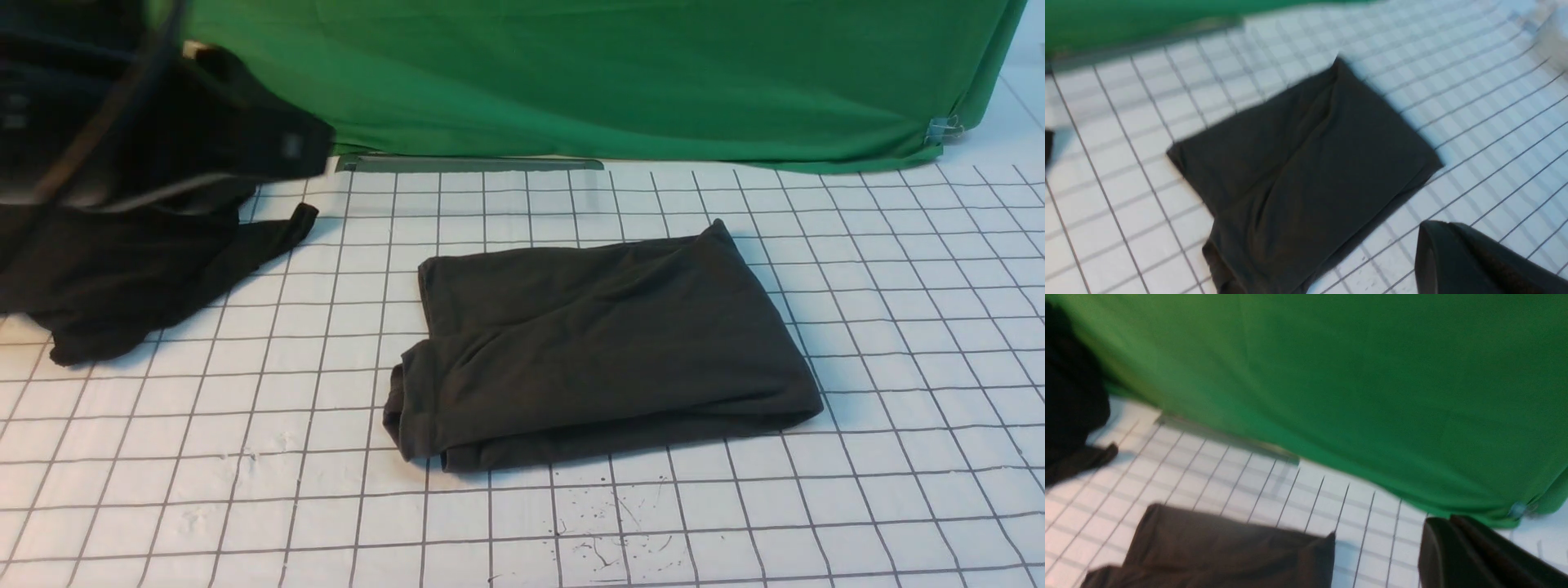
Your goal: Fold a long-sleeved shirt over a white checkered tablecloth.
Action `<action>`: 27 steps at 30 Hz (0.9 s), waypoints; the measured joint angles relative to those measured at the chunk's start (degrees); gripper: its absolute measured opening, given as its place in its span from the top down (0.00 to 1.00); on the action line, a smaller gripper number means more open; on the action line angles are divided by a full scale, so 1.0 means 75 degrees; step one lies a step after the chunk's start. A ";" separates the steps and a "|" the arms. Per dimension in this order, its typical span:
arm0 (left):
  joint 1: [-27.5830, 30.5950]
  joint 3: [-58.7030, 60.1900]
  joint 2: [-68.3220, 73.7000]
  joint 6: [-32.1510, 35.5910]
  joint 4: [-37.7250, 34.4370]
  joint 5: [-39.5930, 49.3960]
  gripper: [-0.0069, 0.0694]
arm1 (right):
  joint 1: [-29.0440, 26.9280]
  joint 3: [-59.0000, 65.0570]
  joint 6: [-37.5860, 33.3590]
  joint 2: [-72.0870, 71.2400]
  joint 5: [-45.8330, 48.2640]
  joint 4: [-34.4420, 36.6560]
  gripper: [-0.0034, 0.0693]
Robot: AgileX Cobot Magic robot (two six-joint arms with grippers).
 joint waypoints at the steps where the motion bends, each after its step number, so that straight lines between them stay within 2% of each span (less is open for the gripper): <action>1: 0.0000 0.0079 -0.0321 -0.0024 0.0000 0.0000 0.91 | 0.0000 0.0395 0.0000 -0.0531 -0.0356 0.0000 0.95; 3: 0.0000 0.0524 -0.1279 -0.0123 0.0000 0.0005 0.91 | 0.0000 0.2030 0.0000 -0.2106 -0.2023 -0.0013 0.95; 4: 0.0000 0.0751 -0.1675 -0.0143 0.0002 -0.0027 0.91 | 0.0000 0.2711 0.0000 -0.2628 -0.2540 -0.0013 0.95; 5: 0.0000 0.0800 -0.1754 -0.0142 0.0002 -0.0028 0.91 | 0.0000 0.2711 0.0000 -0.2753 -0.2674 -0.0022 0.95; 7: 0.0000 0.1467 -0.2721 -0.0339 0.0002 -0.0275 0.91 | 0.0000 0.4673 -0.0006 -0.4431 -0.4491 -0.0038 0.95; 9: 0.0000 0.2056 -0.3395 -0.0528 0.0018 -0.0609 0.91 | 0.0000 0.5826 -0.0006 -0.5463 -0.5613 -0.0038 0.95; 12: 0.0000 0.2675 -0.3922 -0.0602 0.0064 -0.1018 0.91 | 0.0000 0.6907 -0.0006 -0.6289 -0.6470 -0.0038 0.95; 17: 0.0000 0.3721 -0.4444 -0.0776 0.0114 -0.1324 0.91 | 0.0000 0.8021 0.0181 -0.7199 -0.6827 -0.0038 0.95; 27: 0.0000 0.4173 -0.4444 -0.0818 0.0168 -0.1368 0.91 | 0.0000 0.8100 0.0231 -0.7314 -0.6987 -0.0038 0.92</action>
